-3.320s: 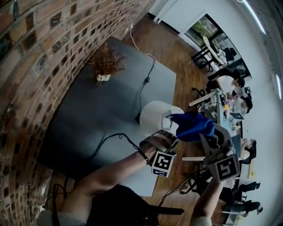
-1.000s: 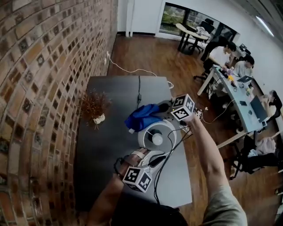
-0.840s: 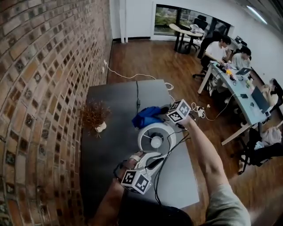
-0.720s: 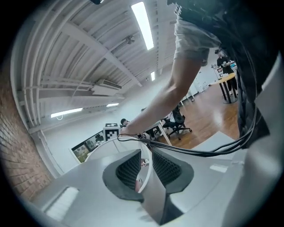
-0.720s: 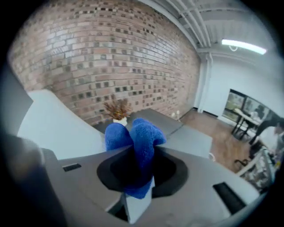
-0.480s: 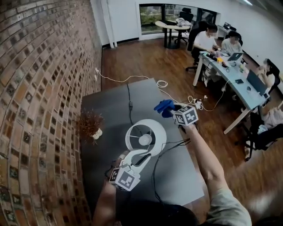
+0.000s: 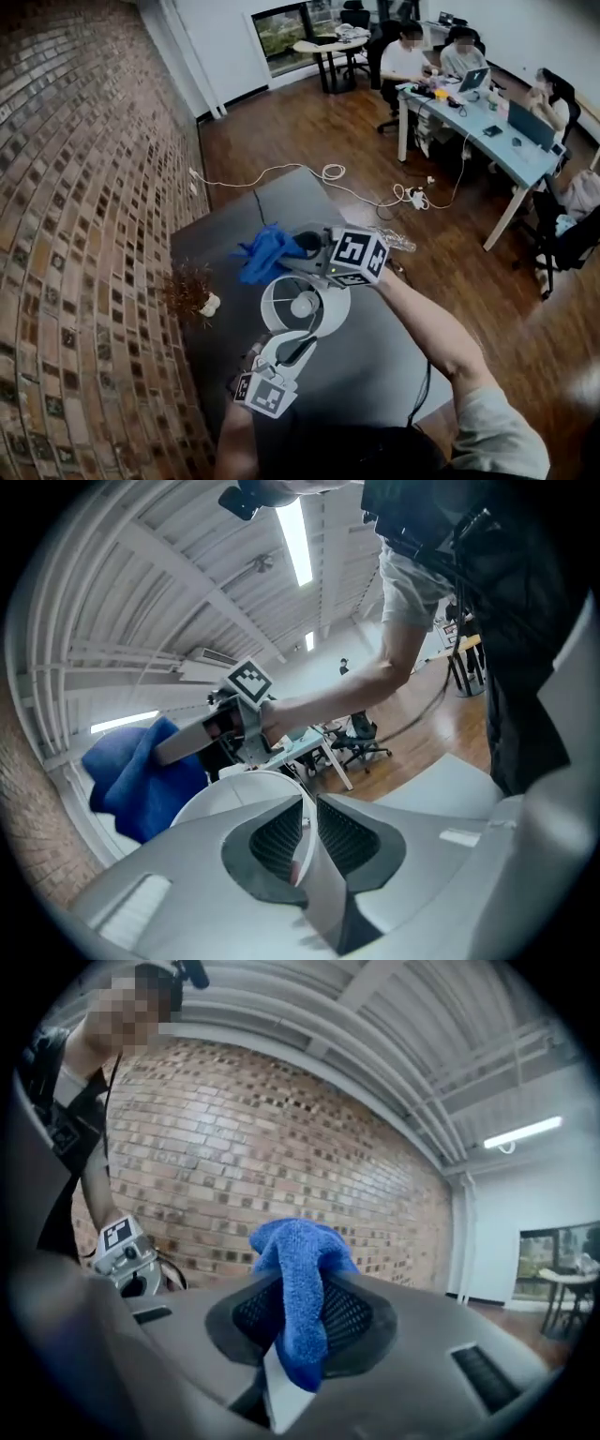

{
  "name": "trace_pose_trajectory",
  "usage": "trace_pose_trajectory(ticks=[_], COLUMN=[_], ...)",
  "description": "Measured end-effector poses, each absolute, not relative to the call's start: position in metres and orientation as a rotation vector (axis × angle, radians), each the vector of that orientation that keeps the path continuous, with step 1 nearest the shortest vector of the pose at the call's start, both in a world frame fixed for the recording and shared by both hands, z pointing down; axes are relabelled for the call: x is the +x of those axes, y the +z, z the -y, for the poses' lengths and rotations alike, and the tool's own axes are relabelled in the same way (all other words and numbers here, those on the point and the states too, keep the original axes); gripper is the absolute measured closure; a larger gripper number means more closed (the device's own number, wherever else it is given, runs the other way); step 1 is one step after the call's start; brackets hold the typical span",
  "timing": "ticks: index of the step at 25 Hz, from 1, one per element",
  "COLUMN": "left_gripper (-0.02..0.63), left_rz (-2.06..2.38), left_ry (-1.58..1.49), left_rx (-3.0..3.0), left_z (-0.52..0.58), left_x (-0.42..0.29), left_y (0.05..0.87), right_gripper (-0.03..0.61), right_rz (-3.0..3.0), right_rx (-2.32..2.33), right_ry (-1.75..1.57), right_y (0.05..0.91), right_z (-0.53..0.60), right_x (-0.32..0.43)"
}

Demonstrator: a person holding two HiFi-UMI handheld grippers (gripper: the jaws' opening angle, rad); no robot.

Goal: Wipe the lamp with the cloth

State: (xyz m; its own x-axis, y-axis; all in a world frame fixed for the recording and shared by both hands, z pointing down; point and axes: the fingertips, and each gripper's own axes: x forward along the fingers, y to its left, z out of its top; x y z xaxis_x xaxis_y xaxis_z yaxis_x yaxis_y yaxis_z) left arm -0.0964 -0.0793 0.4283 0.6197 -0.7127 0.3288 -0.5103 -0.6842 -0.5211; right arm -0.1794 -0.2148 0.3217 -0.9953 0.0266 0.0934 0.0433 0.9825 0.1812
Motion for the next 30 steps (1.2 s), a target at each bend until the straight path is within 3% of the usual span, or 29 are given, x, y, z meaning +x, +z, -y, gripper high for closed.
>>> trace_pose_trajectory(ticks=[5,13,17,20,22,25,30], left_gripper=[0.555,0.551,0.551,0.551,0.551,0.551,0.548], left_rz=[-0.996,-1.050,-1.087,-1.103,-1.128,-1.189,-1.293], left_ry=[-0.766,-0.727,-0.705,-0.707,-0.709,-0.682,-0.627], left_rx=[-2.484,-2.504,-2.508,-2.507,-2.513,-2.535,-2.577], left_z=[0.074,0.080,0.089,0.095,0.097,0.101,0.110], left_x=[-0.096,-0.104,-0.107,-0.105,-0.105,-0.111,-0.129], left_y=[0.431,0.427,0.421,0.419,0.417,0.413,0.409], right_gripper=[0.491,0.491,0.491,0.491,0.491,0.491,0.491], right_rz=[2.851,2.522,2.766,3.134,3.187,3.043,2.815], right_rx=[-0.014,0.632,0.788,0.661,0.492,0.429,0.749], right_ry=[-0.159,-0.019,-0.063,-0.144,-0.211,-0.255,0.039], right_y=[0.393,0.500,0.402,0.302,0.287,0.337,0.459], right_z=[0.240,0.343,0.321,0.272,0.240,0.232,0.300], right_x=[-0.189,-0.098,-0.101,-0.119,-0.138,-0.154,-0.107])
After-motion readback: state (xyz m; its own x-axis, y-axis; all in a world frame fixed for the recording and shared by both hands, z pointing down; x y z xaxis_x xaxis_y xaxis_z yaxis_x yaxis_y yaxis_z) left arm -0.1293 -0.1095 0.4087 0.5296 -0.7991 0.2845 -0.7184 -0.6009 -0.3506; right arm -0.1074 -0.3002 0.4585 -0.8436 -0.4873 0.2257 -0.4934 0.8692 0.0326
